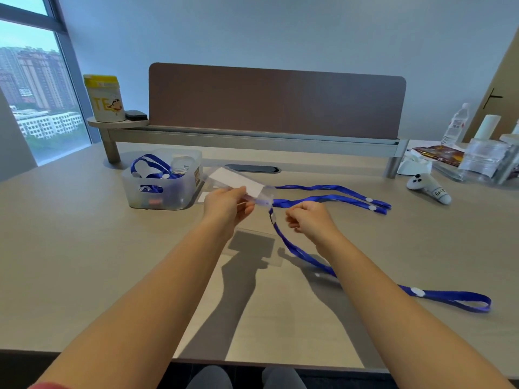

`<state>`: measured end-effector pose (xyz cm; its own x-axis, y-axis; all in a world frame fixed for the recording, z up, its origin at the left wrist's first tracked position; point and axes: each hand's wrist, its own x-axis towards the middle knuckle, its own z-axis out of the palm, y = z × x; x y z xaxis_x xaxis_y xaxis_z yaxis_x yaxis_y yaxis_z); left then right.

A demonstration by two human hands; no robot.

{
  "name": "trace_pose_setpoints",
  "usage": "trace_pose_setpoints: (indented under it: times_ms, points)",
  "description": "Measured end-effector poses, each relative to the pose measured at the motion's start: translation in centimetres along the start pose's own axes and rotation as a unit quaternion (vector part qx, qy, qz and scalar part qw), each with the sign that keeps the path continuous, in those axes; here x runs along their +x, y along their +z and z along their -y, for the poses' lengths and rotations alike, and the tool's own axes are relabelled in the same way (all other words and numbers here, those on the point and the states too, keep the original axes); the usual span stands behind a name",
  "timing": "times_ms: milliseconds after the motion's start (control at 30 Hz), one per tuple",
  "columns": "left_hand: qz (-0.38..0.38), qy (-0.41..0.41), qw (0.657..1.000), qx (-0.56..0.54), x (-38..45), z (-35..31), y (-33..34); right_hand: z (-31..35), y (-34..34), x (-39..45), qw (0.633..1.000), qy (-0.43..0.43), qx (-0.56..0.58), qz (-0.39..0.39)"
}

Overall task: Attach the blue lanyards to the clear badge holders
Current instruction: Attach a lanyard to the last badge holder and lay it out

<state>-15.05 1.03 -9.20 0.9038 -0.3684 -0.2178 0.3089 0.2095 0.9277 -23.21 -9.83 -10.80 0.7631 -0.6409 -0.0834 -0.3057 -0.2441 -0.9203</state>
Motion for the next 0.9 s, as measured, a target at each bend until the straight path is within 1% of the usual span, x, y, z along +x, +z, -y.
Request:
trace_pose_setpoints:
  times_ms: [67,133,233,300,367,433,533,600,667,733,800,900]
  points:
    - [0.005,0.021,1.0,0.002,-0.1,-0.4,0.7,0.0,0.9,-0.7,0.991,0.061,0.108,0.051]
    - [0.009,0.033,0.999,-0.003,-0.1,-0.7,1.2,-0.3,1.8,-1.3,0.97,0.112,0.188,0.108]
    - [0.014,0.032,0.999,-0.021,-0.4,-0.8,1.5,-1.2,3.0,-1.6,0.924,0.137,0.313,0.169]
    - [0.014,0.026,0.999,-0.043,-0.4,-0.7,1.1,-1.4,3.3,-1.2,0.887,0.127,0.416,0.157]
    - [-0.005,0.017,0.998,-0.056,-0.1,-0.5,0.2,-1.6,3.1,-0.7,0.852,0.109,0.5,0.108]
    - [-0.02,0.008,0.998,-0.064,0.6,0.0,-0.9,-1.8,2.4,0.0,0.831,0.097,0.545,0.056]
    - [-0.032,-0.01,0.998,-0.052,1.5,1.1,-2.2,-2.3,0.8,1.2,0.82,0.089,0.566,0.007]
    - [-0.041,-0.026,0.998,-0.039,2.3,2.0,-2.5,-2.5,-0.4,2.3,0.824,0.117,0.553,-0.042]
    - [-0.048,-0.041,0.998,-0.022,3.3,2.7,-2.4,-2.9,-1.7,3.3,0.84,0.149,0.513,-0.094]
    - [-0.049,-0.053,0.997,-0.011,4.1,3.1,-1.8,-3.2,-3.3,4.5,0.863,0.148,0.465,-0.128]
    - [-0.046,-0.054,0.997,-0.016,5.0,3.2,-0.6,-3.1,-4.9,5.8,0.88,0.133,0.427,-0.159]
    - [-0.026,-0.052,0.998,-0.036,6.1,2.7,1.7,-2.1,-7.7,7.8,0.885,0.094,0.385,-0.245]
